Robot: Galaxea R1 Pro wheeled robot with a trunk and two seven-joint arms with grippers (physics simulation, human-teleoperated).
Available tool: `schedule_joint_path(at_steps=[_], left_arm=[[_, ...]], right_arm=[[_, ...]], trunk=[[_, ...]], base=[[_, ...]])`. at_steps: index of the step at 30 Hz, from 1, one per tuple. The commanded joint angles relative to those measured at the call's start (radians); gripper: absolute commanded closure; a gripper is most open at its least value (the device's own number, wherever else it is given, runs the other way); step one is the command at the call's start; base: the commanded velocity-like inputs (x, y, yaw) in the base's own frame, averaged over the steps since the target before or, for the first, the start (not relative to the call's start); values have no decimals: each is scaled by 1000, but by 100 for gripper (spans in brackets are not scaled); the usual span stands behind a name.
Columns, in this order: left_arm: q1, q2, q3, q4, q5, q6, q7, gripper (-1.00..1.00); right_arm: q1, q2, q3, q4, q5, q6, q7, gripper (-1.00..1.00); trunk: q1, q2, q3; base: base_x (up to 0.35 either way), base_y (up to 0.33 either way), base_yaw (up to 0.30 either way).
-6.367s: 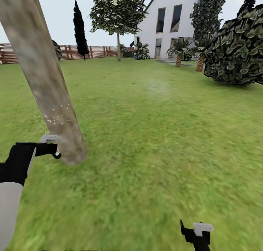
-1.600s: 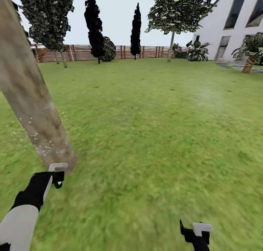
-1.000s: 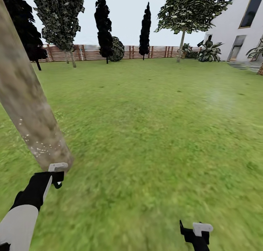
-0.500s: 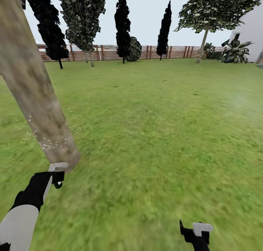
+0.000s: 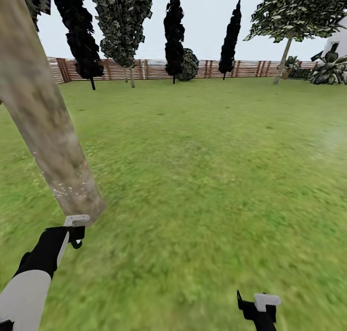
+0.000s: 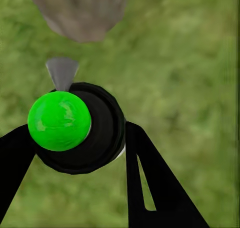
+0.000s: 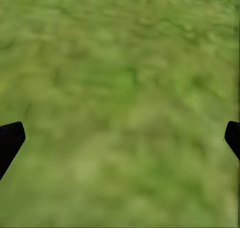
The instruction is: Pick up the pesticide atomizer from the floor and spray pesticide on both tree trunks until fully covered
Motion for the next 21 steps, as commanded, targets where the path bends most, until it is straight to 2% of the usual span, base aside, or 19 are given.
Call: schedule_joint_path(at_steps=[1,9,16,21], left_arm=[[0,0,0,0,0,0,0,100],[0,0,0,0,0,0,0,100],[0,0,0,0,1,0,1,100],[0,-1,0,1,5,0,0,100]], right_arm=[[0,0,1,0,0,0,0,-100],[0,0,0,0,0,0,0,-100],[0,0,0,0,0,0,0,-100],[0,1,1,0,0,-1,0,-100]], trunk=[[0,0,0],[0,0,0],[0,0,0],[0,0,0]], base=[[113,-253,221],[130,-253,271],[193,-233,27],[168,-193,248]])
